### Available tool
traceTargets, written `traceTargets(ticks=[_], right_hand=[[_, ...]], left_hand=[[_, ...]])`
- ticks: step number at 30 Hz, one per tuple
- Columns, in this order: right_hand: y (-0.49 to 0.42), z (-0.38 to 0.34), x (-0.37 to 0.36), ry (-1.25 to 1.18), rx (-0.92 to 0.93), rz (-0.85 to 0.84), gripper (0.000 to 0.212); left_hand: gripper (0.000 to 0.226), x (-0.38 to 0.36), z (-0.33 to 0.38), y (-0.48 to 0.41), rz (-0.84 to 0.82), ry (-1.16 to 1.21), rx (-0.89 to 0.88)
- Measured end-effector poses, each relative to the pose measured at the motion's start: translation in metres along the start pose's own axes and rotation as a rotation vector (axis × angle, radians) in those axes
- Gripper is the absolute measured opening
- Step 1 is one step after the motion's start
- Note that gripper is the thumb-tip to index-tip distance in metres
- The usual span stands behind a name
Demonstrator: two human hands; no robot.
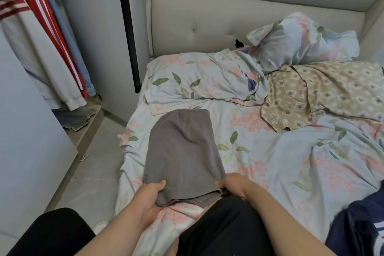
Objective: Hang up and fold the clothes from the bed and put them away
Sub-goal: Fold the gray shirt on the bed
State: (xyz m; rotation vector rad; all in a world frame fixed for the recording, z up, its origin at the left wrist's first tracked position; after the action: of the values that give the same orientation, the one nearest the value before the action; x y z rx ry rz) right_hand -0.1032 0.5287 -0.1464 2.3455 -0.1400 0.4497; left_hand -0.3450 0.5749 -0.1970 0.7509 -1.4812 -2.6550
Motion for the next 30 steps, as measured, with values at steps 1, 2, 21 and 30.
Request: traceTargets(ticks=[1,2,21,30], right_hand=[[-0.003,0.002,-0.002,-0.147,-0.015,-0.016,0.016],[-0.001,0.001,-0.005,-0.331,-0.056,-0.034,0.01],[-0.017,-0.027,0.005,-0.973,0.382,-0.003,0.036],[-0.036,-0.026,0.013,-0.568,0.543,0.039,0.034]], left_hand=[[0.016,-0.004,0.0,0.001,-0.023,0.027,0.028],[0.016,-0.008,0.001,0.002,-0.037,0.046,0.041],[0.037,-0.013,0.053,0.002,-0.125,-0.032,-0.247],[0.089,-0.012,0.064,-0.005,-0.176,-0.562,-0.474]])
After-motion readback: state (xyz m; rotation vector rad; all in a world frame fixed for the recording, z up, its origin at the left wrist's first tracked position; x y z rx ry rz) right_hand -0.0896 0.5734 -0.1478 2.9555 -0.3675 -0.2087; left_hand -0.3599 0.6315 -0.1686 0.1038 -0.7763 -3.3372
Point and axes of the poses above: each hand's wrist, its own y-axis away from the middle knuckle, its own x-axis out of the back of the hand, z = x × y, the point moved 2 cm from there along -y, towards the middle knuckle, and after that the axes turned 6 degrees about x, right-handed, at the moved point
